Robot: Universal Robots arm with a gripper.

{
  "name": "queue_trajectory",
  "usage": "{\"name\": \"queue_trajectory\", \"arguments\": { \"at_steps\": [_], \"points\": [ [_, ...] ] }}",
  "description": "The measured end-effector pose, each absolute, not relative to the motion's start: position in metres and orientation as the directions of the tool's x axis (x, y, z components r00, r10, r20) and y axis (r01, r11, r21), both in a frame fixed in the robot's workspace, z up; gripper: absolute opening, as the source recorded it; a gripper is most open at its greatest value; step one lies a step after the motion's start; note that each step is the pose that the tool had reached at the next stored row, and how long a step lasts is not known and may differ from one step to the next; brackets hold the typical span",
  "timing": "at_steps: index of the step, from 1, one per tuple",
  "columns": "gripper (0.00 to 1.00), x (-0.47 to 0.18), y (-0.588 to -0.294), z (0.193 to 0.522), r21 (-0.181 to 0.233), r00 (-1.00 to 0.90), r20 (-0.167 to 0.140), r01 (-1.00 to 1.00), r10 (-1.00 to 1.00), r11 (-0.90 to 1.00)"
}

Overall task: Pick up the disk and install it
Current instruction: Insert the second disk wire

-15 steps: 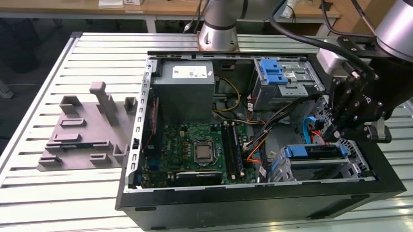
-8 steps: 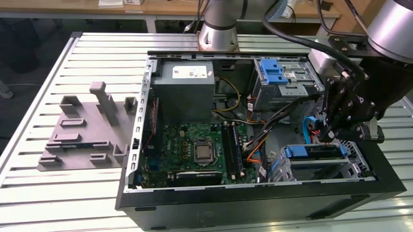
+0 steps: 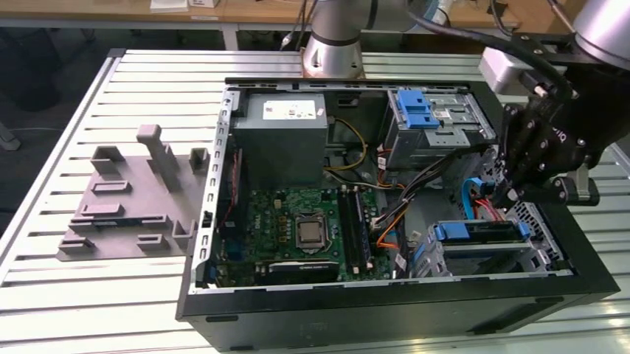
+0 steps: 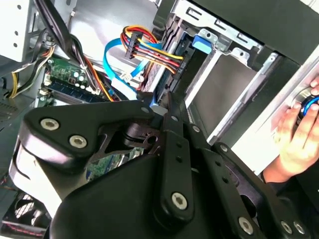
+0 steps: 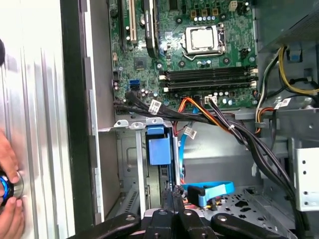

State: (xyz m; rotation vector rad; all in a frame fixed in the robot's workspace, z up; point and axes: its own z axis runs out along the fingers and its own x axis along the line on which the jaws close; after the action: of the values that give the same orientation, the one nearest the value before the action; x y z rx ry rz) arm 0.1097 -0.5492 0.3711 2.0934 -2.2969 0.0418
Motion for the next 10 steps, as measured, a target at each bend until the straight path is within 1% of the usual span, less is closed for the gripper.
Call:
{"name": "queue_trajectory", "arguments": {
  "at_steps": [10],
  "points": [
    [0.11,0.1005,-0.5463,0.3819,-0.003,-0.093,0.042,-0.996,-0.995,0.093]
  ]
}}
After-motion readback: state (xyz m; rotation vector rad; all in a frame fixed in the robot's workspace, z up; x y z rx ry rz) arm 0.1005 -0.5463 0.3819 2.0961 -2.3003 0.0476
